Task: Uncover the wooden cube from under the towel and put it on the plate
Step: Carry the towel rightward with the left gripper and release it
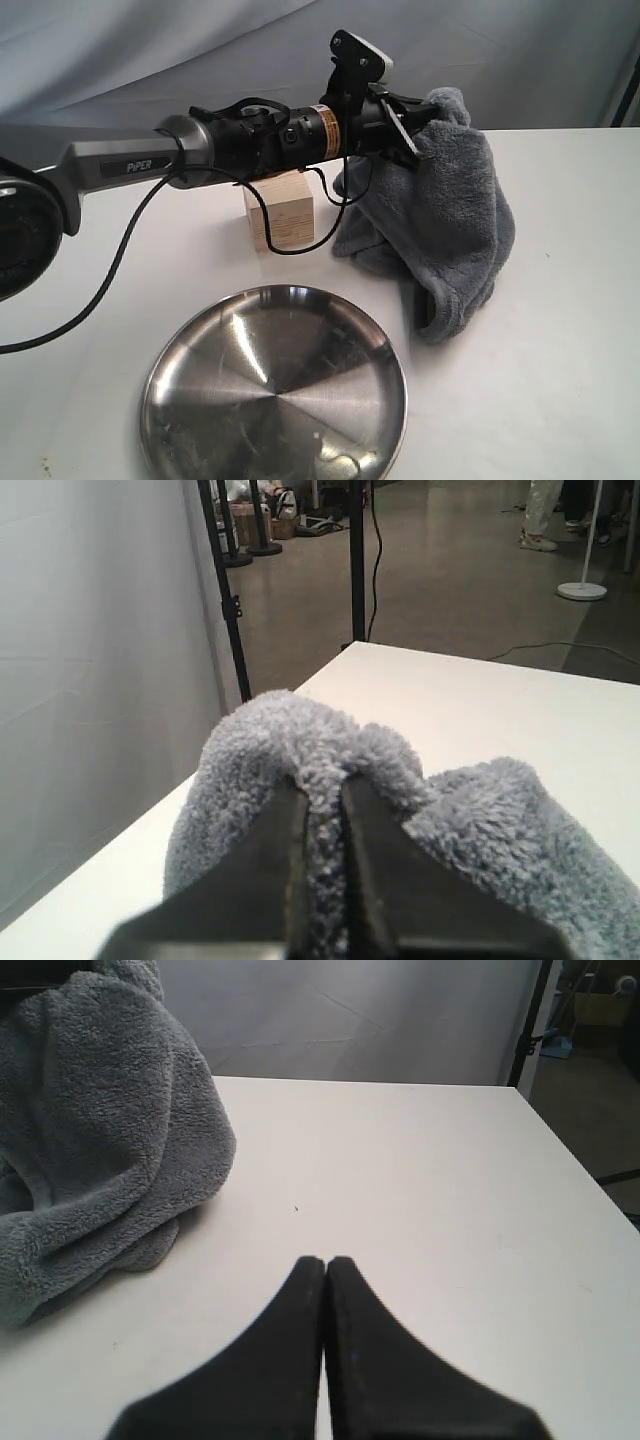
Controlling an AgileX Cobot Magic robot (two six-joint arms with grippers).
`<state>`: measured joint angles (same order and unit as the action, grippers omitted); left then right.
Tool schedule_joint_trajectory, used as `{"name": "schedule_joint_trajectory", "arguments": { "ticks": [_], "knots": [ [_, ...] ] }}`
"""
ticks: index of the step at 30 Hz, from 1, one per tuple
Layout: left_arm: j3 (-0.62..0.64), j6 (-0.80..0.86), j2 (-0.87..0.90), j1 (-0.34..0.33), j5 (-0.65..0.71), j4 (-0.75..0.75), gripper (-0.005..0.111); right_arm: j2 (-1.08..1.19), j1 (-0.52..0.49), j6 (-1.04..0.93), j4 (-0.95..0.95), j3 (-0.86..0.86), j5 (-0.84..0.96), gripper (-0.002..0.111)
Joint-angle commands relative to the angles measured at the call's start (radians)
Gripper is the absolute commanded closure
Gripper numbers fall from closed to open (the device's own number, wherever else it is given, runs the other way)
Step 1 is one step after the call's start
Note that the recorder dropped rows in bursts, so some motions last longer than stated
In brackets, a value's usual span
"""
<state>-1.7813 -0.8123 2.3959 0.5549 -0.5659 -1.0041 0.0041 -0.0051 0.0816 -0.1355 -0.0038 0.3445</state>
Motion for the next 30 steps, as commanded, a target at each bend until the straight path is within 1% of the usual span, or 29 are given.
{"name": "schedule_joint_trajectory", "arguments": {
  "ticks": [1, 3, 4, 5, 7, 9, 10, 11, 20, 26, 30],
  "knots": [
    [-0.004, 0.052, 0.004, 0.003, 0.076, 0.016, 0.099, -0.004, -0.005, 0.008, 0.0, 0.004, -0.001, 0.108],
    [-0.004, 0.063, 0.005, 0.003, 0.082, 0.016, 0.089, -0.004, -0.005, 0.008, 0.0, 0.004, -0.001, 0.108],
    [-0.004, 0.063, 0.005, 0.003, 0.085, 0.016, 0.082, -0.004, -0.005, 0.008, 0.0, 0.004, -0.001, 0.108],
    [-0.004, 0.063, 0.005, 0.003, 0.085, 0.016, 0.073, -0.004, -0.005, 0.008, 0.0, 0.004, -0.001, 0.108],
    [-0.004, 0.063, 0.005, 0.003, 0.077, 0.016, 0.053, -0.004, -0.005, 0.008, 0.0, 0.004, -0.001, 0.108],
    [-0.004, 0.054, 0.005, 0.003, 0.066, 0.03, 0.036, -0.004, -0.005, 0.008, 0.0, 0.004, -0.001, 0.108],
    [-0.004, 0.042, 0.005, 0.003, 0.066, 0.033, 0.031, -0.004, -0.005, 0.008, 0.0, 0.004, -0.001, 0.108],
    [-0.004, 0.025, 0.005, 0.003, 0.069, 0.033, 0.029, -0.004, -0.005, 0.008, 0.0, 0.004, -0.001, 0.108],
    [-0.004, 0.029, -0.012, 0.003, 0.074, 0.029, 0.029, -0.004, -0.005, 0.008, 0.0, 0.004, -0.001, 0.108],
    [-0.004, 0.029, -0.078, 0.002, 0.078, 0.029, 0.029, -0.004, -0.005, 0.008, 0.0, 0.004, -0.001, 0.108],
    [-0.004, 0.025, -0.13, 0.002, 0.122, 0.019, 0.029, -0.004, -0.005, 0.008, 0.0, 0.004, -0.001, 0.108]
  ]
}}
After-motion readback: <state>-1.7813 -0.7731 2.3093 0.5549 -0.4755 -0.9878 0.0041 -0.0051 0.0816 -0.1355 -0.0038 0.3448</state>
